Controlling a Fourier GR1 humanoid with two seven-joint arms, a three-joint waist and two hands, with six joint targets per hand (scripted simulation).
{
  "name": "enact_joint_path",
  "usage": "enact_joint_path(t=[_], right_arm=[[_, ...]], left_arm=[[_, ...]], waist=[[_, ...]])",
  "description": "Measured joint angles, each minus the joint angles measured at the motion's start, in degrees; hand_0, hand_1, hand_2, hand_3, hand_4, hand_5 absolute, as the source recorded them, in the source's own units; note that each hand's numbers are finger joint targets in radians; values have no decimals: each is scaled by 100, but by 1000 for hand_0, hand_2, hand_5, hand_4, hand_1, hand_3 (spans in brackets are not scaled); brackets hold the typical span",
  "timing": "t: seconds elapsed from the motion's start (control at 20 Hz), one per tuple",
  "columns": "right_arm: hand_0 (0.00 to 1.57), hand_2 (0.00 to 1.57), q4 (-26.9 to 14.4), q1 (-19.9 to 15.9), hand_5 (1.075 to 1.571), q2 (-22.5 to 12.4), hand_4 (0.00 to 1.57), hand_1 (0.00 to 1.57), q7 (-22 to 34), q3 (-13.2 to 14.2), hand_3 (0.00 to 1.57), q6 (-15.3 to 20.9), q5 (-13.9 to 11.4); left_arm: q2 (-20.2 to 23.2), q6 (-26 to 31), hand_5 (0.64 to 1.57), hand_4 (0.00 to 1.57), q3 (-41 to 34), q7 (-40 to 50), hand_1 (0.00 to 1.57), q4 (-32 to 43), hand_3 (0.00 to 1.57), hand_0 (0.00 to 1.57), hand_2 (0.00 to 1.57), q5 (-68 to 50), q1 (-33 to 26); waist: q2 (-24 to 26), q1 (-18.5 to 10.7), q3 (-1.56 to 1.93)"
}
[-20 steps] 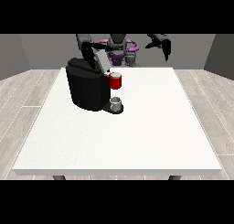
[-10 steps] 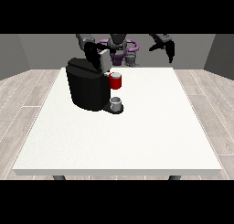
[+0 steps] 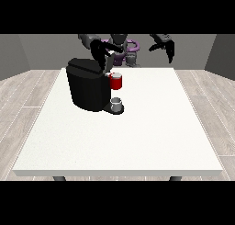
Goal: Insert the coffee pod into the coffee machine and close the lid
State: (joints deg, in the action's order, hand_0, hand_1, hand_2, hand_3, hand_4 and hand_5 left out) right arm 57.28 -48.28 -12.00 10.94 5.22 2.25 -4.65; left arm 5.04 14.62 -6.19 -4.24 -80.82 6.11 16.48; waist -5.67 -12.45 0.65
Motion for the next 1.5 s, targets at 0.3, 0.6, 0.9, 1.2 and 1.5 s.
enact_joint_path(t=[0.3, 0.6, 0.9, 1.2, 1.5], right_arm=[[0, 0, 215, -207, 1571, -286, 274, 0, 569, -57, 0, 109, -285], [0, 0, 542, -245, 1571, -466, 146, 0, 1179, 30, 0, 277, -420], [0, 0, 941, -736, 1571, -458, 0, 0, 1279, -111, 0, 291, -510], [0, 0, 767, -1462, 1571, -363, 0, 0, 700, -317, 0, 200, -671], [0, 0, 294, -1983, 1571, -317, 0, 0, 276, -205, 0, 188, -673]], left_arm=[[-45, 26, 1571, 386, 113, -150, 0, 47, 0, 0, 0, 56, 71], [-98, 70, 1571, 382, 246, -249, 0, 5, 0, 0, 0, 95, 195], [-102, 159, 1571, 444, 324, -265, 0, 23, 0, 0, 0, 83, 516], [-92, 238, 1571, 418, 344, -163, 0, -84, 0, 0, 0, 2, 821], [-55, 279, 1571, 215, 273, -188, 0, -202, 0, 0, 0, -115, 922]], waist=[[-207, -250, 54], [-373, -552, 91], [-640, -1035, 40], [-1005, -1450, -46], [-1295, -1575, -63]])
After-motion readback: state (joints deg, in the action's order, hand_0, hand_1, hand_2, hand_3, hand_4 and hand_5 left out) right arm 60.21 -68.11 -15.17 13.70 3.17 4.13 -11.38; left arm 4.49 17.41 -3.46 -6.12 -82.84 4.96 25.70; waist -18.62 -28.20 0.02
